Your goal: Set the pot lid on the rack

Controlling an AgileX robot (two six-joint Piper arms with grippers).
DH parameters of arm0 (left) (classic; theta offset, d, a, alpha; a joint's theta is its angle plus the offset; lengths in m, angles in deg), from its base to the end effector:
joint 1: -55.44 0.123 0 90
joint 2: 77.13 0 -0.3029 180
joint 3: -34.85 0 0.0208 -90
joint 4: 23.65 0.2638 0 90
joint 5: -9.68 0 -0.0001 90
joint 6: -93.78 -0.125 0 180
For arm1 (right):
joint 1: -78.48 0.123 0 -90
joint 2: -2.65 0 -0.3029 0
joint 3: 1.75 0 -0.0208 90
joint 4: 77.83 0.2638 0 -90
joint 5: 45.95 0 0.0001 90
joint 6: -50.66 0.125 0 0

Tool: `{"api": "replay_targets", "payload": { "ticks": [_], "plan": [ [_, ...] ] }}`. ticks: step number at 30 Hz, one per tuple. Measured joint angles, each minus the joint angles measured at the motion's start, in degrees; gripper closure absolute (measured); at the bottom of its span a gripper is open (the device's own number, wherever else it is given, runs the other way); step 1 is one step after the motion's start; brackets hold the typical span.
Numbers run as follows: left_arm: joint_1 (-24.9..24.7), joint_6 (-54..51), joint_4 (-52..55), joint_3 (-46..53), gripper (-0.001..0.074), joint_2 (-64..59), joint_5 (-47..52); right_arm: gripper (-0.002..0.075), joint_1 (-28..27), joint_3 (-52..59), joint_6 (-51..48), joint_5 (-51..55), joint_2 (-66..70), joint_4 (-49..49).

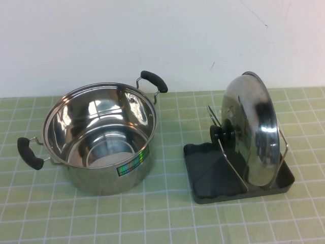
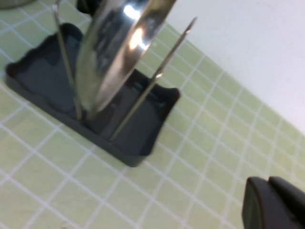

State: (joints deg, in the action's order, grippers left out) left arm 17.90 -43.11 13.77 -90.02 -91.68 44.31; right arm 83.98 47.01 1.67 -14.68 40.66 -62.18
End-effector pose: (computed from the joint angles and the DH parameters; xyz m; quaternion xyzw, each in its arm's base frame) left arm 0.0763 -0.0041 0.2929 0.0601 0.7518 -0.1428 0.6410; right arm 0.1314 0.0303 0.2887 -0.3325 0.7842 -0.0770 0.5183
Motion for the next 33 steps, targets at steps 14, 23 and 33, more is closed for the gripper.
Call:
{"api": "replay_targets", "payload": {
  "ticks": [14, 23, 33],
  "plan": [
    [0.00, 0.80, -1.61, 7.42, 0.0737, 0.77, -0.67, 0.0726, 0.00, 6.46, 0.00, -1.00, -5.44, 6.45],
    [0.00, 0.80, -1.94, 8.77, 0.0737, 0.77, -0.80, 0.0726, 0.00, 6.46, 0.00, -1.00, -5.44, 7.26],
    [2.59, 1.80, -0.88, 10.03, 0.0737, 1.90, -0.95, 0.0726, 0.00, 6.46, 0.00, -1.00, -5.44, 7.36]
  ]
}}
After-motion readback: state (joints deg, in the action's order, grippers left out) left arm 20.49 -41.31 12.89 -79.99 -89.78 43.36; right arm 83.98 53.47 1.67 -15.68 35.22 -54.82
